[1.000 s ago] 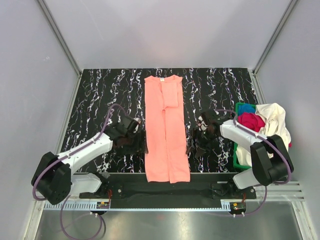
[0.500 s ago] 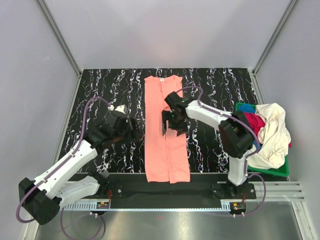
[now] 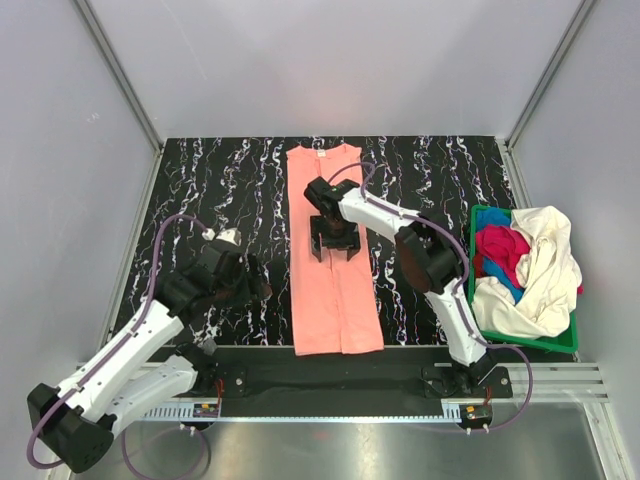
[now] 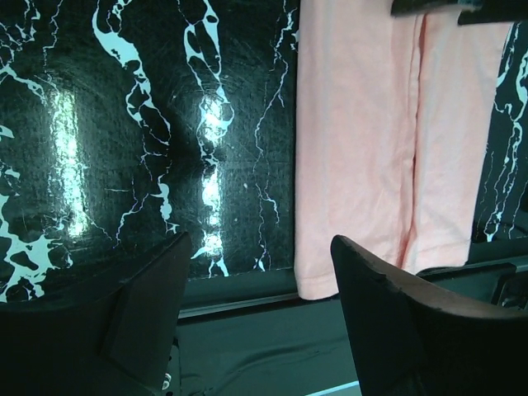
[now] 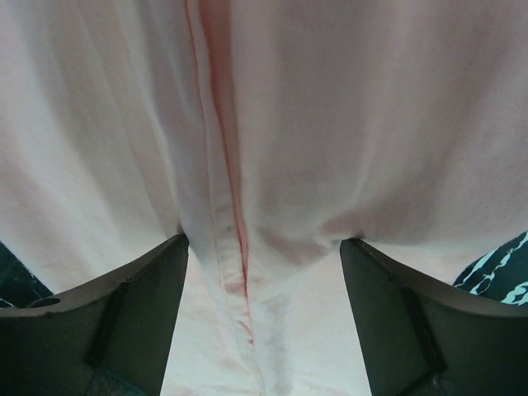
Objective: Fold and stack the t-shirts
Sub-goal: Fold the tshirt
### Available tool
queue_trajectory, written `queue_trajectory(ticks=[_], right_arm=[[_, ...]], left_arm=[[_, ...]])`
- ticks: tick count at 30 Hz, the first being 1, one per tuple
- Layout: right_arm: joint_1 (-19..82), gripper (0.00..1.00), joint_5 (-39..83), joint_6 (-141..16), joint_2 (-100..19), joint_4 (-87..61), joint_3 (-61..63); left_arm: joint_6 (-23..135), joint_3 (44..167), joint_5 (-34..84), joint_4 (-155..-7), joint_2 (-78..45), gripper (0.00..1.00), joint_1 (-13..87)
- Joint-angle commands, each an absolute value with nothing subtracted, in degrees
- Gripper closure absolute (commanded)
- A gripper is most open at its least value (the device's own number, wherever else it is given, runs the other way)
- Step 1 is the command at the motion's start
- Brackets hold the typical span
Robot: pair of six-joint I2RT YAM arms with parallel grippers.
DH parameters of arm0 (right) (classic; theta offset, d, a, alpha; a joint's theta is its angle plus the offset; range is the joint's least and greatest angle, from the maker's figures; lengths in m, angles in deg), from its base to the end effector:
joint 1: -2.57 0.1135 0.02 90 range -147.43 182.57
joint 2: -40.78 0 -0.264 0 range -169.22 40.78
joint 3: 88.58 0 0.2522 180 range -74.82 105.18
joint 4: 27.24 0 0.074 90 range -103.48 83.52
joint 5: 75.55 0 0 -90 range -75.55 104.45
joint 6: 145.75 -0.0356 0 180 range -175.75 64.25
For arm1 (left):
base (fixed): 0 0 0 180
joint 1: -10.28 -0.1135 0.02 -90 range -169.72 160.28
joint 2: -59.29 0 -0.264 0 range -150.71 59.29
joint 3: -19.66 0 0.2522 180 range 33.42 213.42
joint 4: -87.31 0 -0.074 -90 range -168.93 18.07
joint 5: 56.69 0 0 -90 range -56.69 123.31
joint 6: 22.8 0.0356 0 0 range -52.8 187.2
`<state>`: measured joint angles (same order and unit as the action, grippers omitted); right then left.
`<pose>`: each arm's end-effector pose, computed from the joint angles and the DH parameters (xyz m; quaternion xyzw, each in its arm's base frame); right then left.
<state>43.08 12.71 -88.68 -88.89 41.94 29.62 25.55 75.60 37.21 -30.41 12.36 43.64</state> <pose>0.3455 0.2938 0.1584 -0.0646 0.9945 0.0366 0.0744 0.1302 -0.0828 0.2581 -0.0793 0.9453 -0.1661 0.2695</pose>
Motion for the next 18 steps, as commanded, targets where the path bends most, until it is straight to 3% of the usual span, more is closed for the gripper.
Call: queue_trajectory(ticks=[1, 5, 9, 11, 15, 18], right_arm=[[42.9, 0.18, 7.2, -86.1, -97.2, 41.8, 40.2], [42.8, 0.18, 7.6, -85.5, -99.7, 48.9, 50.4], [42.8, 0.15, 7.3, -85.2, -91.2, 50.2, 46.6], [42.8, 0.01, 7.2, -84.9, -82.2, 48.6, 38.5], [40.2, 0.00, 14.3, -83.4, -69.5, 42.5, 21.7], [36.0, 0.01, 28.7, -81.9, -59.9, 33.5, 4.2]], left_arm=[[26.1, 75.1, 36.6, -31.6, 12.4, 0.26, 43.0], [26.1, 74.0, 31.9, -35.4, 8.6, 0.24, 42.8], [23.9, 70.9, 23.0, -44.5, 4.0, 0.27, 42.8], [22.6, 67.8, 20.1, -48.4, 2.3, 0.30, 42.9], [19.7, 64.5, 17.8, -53.4, -1.1, 0.34, 42.9], [18.5, 61.9, 16.4, -54.8, -3.3, 0.39, 43.0]])
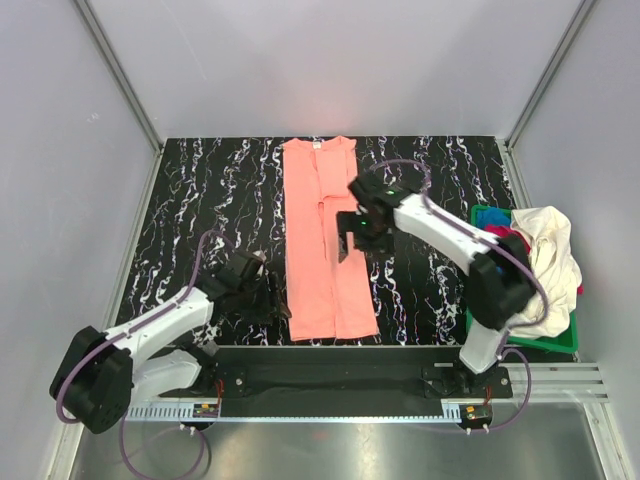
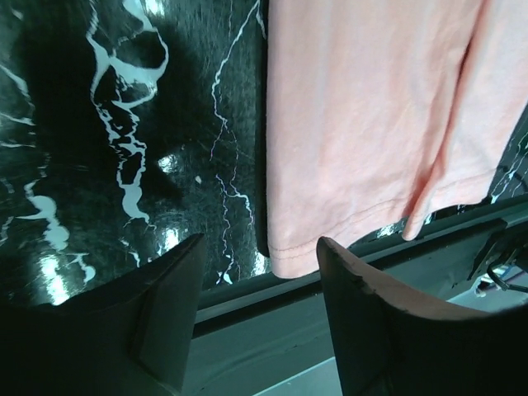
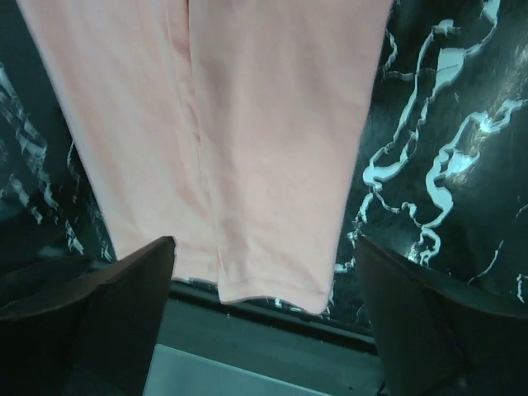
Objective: Fold and stack the t-shirts
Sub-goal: Fold the tshirt
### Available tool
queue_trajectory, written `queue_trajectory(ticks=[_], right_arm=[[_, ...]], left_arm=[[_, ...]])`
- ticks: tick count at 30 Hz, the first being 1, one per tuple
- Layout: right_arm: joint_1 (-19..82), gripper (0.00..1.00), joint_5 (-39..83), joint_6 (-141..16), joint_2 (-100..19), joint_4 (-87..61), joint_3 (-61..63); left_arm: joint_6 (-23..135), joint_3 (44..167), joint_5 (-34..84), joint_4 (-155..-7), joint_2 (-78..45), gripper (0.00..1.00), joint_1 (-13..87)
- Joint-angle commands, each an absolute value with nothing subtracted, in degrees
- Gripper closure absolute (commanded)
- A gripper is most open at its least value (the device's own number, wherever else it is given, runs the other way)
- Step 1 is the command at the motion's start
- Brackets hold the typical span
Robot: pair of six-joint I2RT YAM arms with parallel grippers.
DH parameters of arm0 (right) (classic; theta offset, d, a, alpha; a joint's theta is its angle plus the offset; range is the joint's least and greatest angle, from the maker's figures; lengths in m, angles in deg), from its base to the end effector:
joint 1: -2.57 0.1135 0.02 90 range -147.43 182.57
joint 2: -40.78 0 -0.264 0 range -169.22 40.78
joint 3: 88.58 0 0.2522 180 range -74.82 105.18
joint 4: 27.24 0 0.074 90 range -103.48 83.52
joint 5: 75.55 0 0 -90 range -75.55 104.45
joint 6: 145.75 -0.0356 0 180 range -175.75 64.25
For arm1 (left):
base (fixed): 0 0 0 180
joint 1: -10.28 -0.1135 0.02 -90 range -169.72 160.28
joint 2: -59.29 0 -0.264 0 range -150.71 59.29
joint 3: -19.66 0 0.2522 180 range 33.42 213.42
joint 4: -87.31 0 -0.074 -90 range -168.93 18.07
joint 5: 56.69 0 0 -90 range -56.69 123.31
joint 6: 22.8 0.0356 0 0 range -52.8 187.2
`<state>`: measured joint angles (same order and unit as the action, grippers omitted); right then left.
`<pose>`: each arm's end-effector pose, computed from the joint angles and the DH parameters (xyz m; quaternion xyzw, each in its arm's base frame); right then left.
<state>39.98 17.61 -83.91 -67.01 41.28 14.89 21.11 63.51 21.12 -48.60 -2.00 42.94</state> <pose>0.3042 0.2351 0.2412 -0.0838 0.9849 0.1037 0.1106 0.1522 -0.1065 0.1738 -0.0868 0.9603 -0.2347 0.1237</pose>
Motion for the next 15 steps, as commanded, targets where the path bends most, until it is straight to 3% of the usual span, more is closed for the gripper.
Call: queue_trajectory(ticks=[1, 2, 5, 7, 12, 15], right_arm=[[35.4, 0.10, 33.3, -81.4, -54.4, 30.8, -0.4], [34.0, 0.18, 35.2, -81.3, -52.0, 28.6, -8.6], [32.7, 0.74, 42.8, -82.1, -46.1, 23.2, -20.6], [32.5, 0.72, 46.5, -83.3, -44.2, 19.8, -25.0], [32.5, 0.57, 47.1, -86.5, -41.9, 14.1, -33.6], [32.2, 0.55, 46.2, -87.0, -42.4, 13.6, -34.7]], left_arm=[[18.0, 61.2, 15.9, -56.1, -3.7, 0.40, 43.0], [17.5, 59.6, 15.5, -56.9, -3.8, 0.42, 43.1], [14.9, 57.3, 15.1, -59.1, -3.8, 0.45, 43.8], [13.1, 56.1, 14.9, -60.9, -4.0, 0.46, 44.5], [10.6, 54.0, 15.1, -61.3, -5.7, 0.48, 45.8], [9.5, 52.5, 15.5, -61.3, -6.7, 0.46, 46.0]])
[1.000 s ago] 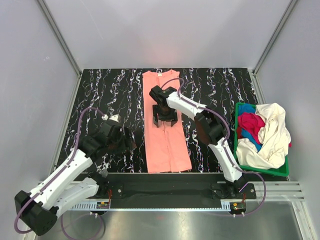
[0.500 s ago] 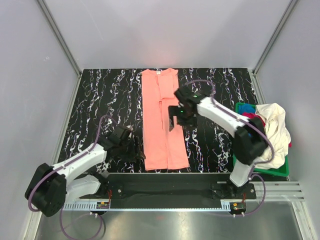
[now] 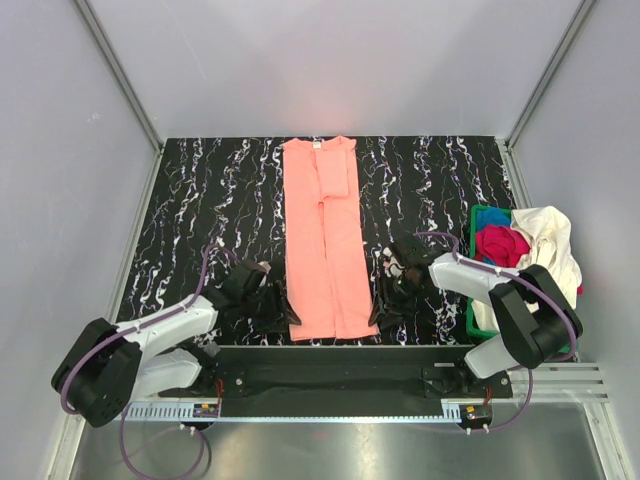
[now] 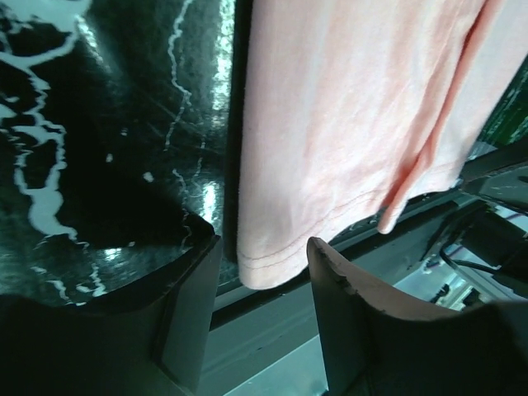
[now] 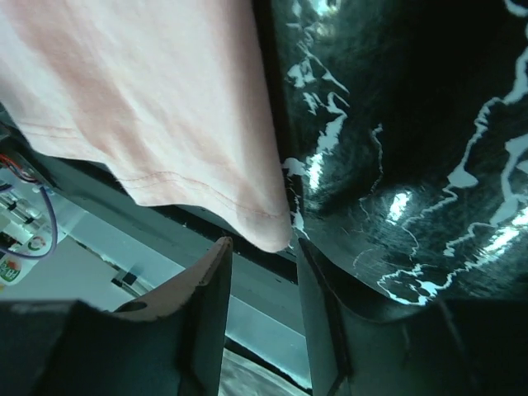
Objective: Fold and stack the t-shirts
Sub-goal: Fold the tshirt
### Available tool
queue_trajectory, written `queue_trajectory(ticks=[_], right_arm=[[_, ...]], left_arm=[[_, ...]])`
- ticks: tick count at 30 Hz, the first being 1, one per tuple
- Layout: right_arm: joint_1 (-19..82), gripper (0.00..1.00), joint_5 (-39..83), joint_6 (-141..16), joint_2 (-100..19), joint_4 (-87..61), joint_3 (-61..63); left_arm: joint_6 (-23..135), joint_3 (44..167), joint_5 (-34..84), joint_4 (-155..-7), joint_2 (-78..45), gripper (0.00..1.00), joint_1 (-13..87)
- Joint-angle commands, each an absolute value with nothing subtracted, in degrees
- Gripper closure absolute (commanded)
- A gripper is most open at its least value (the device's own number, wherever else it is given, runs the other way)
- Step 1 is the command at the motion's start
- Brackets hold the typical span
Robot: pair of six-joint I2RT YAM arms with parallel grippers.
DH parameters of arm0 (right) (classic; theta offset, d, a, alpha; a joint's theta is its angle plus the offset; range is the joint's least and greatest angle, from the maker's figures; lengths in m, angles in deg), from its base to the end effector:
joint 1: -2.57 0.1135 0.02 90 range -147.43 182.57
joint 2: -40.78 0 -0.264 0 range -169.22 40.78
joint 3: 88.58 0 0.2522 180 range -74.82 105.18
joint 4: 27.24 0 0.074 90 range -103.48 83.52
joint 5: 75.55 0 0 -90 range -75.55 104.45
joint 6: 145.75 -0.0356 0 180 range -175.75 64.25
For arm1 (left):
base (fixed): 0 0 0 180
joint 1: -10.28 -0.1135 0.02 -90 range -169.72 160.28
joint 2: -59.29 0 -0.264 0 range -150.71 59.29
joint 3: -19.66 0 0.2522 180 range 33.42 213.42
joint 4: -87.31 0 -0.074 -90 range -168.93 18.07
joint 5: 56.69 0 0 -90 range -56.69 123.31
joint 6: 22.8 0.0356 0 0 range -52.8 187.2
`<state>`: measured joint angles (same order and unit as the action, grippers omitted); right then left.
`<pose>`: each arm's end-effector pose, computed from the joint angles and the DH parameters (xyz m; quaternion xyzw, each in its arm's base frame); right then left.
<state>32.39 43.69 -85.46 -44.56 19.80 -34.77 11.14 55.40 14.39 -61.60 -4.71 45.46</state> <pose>0.1947 0.1316 0.1418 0.0261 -0.9628 -0.2659 0.0410 0.1415 -0.1139 0.1387 -0.1297 0.9434 -0.2972 0.0690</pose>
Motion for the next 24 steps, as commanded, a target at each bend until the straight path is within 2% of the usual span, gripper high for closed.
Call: queue_trajectory(ticks=[1, 8, 14, 24], right_arm=[[31.9, 0.55, 45.2, -87.0, -43.1, 13.9, -34.9], [31.0, 0.51, 44.6, -86.1, -44.7, 13.1, -36.3], [31.0, 0.46, 44.2, -86.2, -46.1, 13.9, -36.0], [30.9, 0.46, 46.0, -87.2, -46.8, 15.1, -36.5]], left_arm=[[9.3, 52.3, 15.6, -61.4, -7.0, 0.44, 46.0], [8.8, 53.8, 19.1, -56.3, -7.3, 0.39, 46.4], [8.0, 53.9, 20.8, -53.4, -7.9, 0.41, 47.1], [6.2, 52.7, 20.9, -52.1, -7.2, 0.44, 48.3]])
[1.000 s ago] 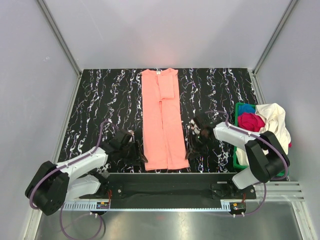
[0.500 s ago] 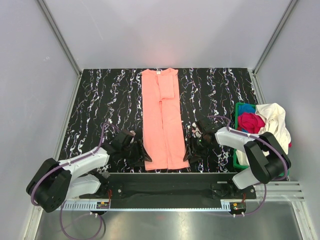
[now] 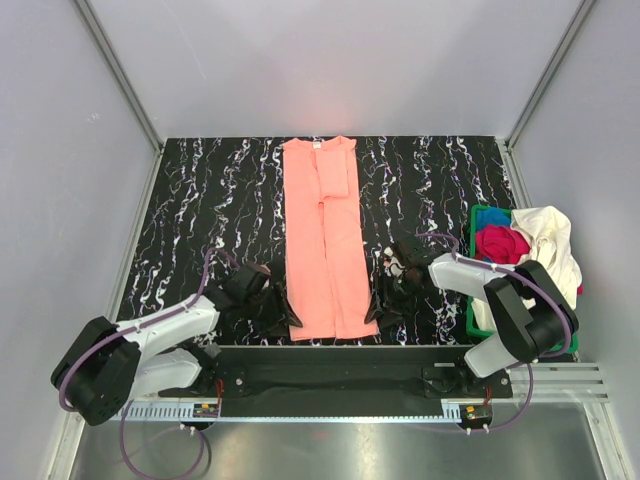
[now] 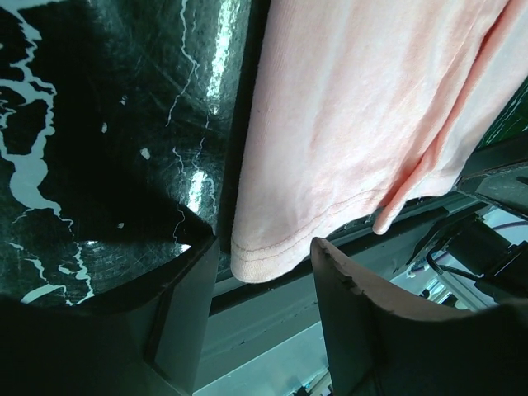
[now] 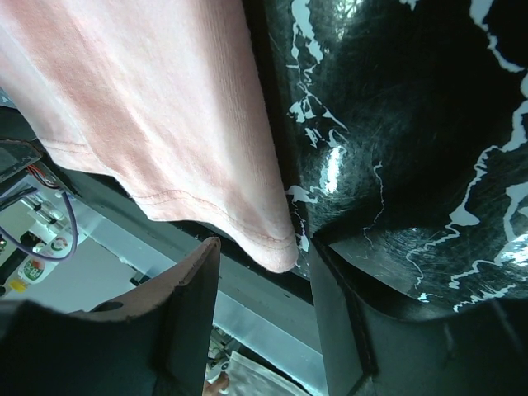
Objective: Fold and stack the t-shirts
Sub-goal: Fold the tshirt
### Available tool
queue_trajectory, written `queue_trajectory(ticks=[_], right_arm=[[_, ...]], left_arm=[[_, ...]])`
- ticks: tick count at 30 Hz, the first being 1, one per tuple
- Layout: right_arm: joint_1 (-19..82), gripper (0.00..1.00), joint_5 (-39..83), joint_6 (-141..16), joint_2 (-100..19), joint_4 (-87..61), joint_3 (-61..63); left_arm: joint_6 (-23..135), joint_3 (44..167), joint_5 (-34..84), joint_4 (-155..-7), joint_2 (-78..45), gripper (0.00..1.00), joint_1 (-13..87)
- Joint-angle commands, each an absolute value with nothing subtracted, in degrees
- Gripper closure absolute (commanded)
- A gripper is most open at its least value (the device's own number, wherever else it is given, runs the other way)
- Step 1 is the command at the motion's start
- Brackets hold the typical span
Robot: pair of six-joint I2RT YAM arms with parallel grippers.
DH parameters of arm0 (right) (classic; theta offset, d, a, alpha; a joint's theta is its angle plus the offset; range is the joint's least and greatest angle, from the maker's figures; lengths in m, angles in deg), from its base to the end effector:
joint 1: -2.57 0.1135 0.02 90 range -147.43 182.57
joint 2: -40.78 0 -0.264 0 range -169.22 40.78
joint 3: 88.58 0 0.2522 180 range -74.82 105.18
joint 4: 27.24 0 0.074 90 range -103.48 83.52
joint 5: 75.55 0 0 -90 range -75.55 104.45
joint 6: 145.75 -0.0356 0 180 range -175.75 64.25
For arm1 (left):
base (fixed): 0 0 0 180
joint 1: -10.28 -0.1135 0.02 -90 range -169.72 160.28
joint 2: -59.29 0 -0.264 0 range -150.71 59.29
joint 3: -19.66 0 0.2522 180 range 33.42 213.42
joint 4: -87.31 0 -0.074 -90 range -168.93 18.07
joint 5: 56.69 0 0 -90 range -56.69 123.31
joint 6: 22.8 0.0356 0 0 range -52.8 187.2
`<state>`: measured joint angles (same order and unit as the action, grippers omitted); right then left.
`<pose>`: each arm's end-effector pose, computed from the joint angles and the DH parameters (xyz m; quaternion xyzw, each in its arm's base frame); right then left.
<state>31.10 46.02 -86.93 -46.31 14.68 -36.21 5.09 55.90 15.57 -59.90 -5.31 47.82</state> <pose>0.2002 0.1300 0.1320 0.0095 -0.9562 -0.2900 0.0374 0.1367 -0.1187 0.1377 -0.1661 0.9432 -0.2844 0.0447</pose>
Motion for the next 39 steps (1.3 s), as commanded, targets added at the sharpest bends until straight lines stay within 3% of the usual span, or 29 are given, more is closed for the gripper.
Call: queue_trajectory(ticks=[1, 10, 13, 16, 18, 29, 35, 39], right_arm=[[30.9, 0.45, 45.9, -87.6, -46.7, 15.0, -36.8], [31.0, 0.51, 46.5, -87.7, -48.4, 13.8, -38.2], [31.0, 0.66, 48.7, -88.8, -47.7, 11.8, -39.9], [31.0, 0.90, 51.4, -90.8, -46.8, 8.3, -42.4], [31.1, 1.00, 52.6, -92.0, -46.3, 6.6, -43.4], [32.1, 1.00, 55.1, -98.0, -33.7, 7.1, -50.5], [32.0, 1.00, 54.1, -98.1, -30.4, 12.3, -44.1], [29.7, 1.00, 52.6, -94.0, -36.3, 17.7, -34.8]], left_arm=[[6.1, 52.2, 20.4, -53.0, -7.5, 0.44, 48.4], [4.5, 50.1, 19.3, -55.9, -7.7, 0.62, 48.5], [4.4, 49.9, 19.8, -55.5, -6.2, 0.79, 48.5], [4.4, 49.0, 20.0, -54.9, -4.5, 1.00, 48.5], [3.7, 48.1, 19.8, -54.2, -2.3, 1.00, 48.7], [-2.1, 43.5, 19.3, -47.8, 12.9, 1.00, 50.8], [-2.1, 52.7, 20.2, -45.9, 12.9, 1.00, 50.6], [2.0, 63.3, 22.6, -42.5, 7.7, 1.00, 48.0]])
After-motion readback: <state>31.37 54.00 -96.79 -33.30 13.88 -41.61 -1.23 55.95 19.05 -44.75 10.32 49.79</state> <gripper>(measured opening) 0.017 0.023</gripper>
